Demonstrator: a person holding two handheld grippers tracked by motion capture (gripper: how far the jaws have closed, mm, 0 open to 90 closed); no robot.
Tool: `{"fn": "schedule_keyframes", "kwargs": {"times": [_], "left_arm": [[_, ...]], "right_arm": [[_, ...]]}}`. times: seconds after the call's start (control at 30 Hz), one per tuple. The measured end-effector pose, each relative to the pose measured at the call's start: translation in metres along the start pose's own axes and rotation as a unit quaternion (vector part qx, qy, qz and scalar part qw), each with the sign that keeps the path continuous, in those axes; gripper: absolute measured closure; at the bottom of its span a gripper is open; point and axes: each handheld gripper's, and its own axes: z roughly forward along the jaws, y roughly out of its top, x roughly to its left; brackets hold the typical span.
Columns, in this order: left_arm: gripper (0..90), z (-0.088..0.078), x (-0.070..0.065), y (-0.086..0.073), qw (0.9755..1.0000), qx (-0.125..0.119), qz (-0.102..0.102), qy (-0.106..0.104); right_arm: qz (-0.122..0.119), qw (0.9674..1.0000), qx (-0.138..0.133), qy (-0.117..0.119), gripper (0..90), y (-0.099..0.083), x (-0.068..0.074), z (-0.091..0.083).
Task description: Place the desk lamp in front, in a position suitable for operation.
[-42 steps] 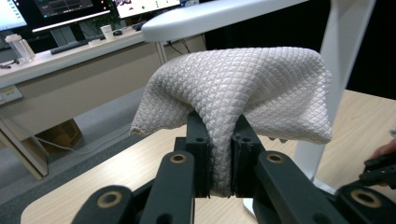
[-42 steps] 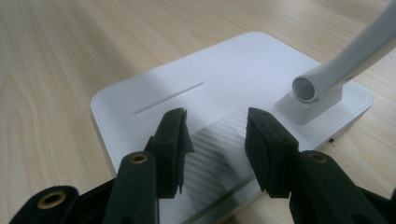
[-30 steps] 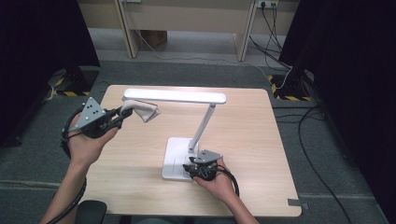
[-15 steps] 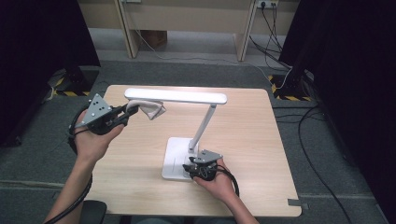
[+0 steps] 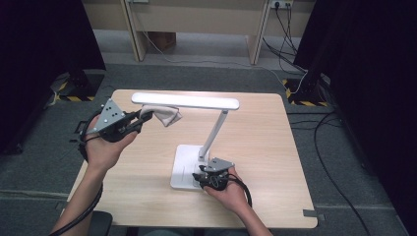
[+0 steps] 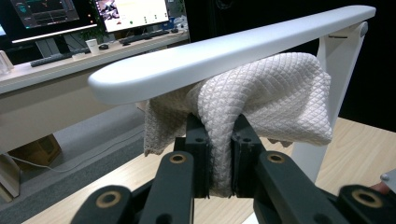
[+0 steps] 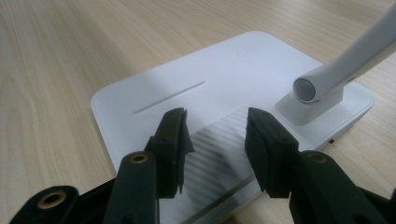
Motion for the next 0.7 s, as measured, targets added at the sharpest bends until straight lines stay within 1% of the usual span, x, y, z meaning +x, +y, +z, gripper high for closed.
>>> {"fn": "schedule_keyframes", "kwargs": {"times": [0.5,0.7], "left_arm": [[80.2,0.008,-0.009,0.002,1.0,-0.001,0.007,-0.007],[80.1,0.012,-0.013,0.003,0.9999,-0.003,0.005,-0.01]], "right_arm": [[0.0,1.0,0.0,0.0,58.4,0.0,0.0,0.0],[0.0,1.0,-0.001,0.0,58.4,0.0,0.0,0.0]]}}
